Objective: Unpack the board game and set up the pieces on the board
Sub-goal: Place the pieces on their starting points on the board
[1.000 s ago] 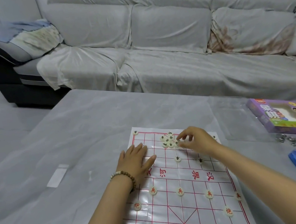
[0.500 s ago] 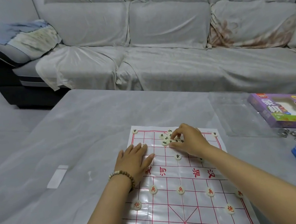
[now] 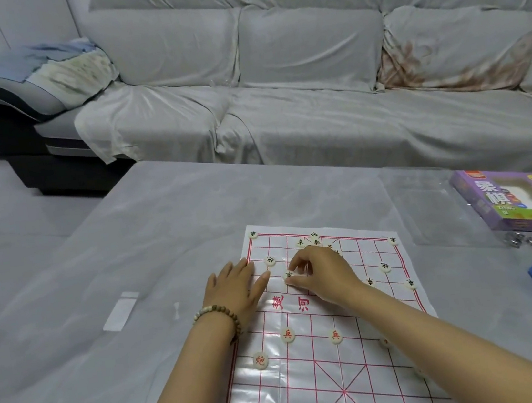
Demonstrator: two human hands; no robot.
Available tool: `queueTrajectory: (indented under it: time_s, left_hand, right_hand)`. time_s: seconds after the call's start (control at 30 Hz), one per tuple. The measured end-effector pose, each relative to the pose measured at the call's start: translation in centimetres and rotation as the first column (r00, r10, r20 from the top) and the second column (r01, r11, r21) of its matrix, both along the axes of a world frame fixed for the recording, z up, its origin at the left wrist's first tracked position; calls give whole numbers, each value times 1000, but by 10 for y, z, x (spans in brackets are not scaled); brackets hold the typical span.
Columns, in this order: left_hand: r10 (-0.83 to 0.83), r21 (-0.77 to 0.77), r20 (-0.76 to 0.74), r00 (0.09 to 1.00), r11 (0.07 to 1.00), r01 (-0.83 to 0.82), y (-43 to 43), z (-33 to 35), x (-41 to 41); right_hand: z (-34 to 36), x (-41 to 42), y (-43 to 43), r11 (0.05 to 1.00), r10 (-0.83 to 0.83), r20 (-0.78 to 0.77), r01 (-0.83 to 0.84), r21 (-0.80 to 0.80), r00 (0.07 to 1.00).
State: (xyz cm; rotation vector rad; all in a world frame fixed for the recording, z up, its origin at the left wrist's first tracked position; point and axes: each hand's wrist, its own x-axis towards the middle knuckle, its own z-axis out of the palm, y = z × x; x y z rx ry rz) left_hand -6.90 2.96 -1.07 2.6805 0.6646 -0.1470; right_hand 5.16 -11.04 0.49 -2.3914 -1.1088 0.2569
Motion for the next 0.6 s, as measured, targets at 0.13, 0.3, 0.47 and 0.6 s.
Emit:
queueTrajectory:
  time_s: [0.13,0.3,0.47,0.6]
  left_hand:
    - [11,-13,11,1000,1000,-10,1,0,0]
    - [32,-38,-6,999,999,-32,0,1,0]
    - [9,-49,73,997,999,-6,-4,9,1]
    - [20,-52,61,998,999,-17,-1,7,1]
  right_hand:
    - [-2,1,0,1000,-12,-25,13,3,1000]
    - [-2,2,1,1000,-15,-8,15,-15,1000]
    - [3,11,3,996,-44,-154,55,70,987]
    - [16,45,2,957,-199,-140,223,184,970]
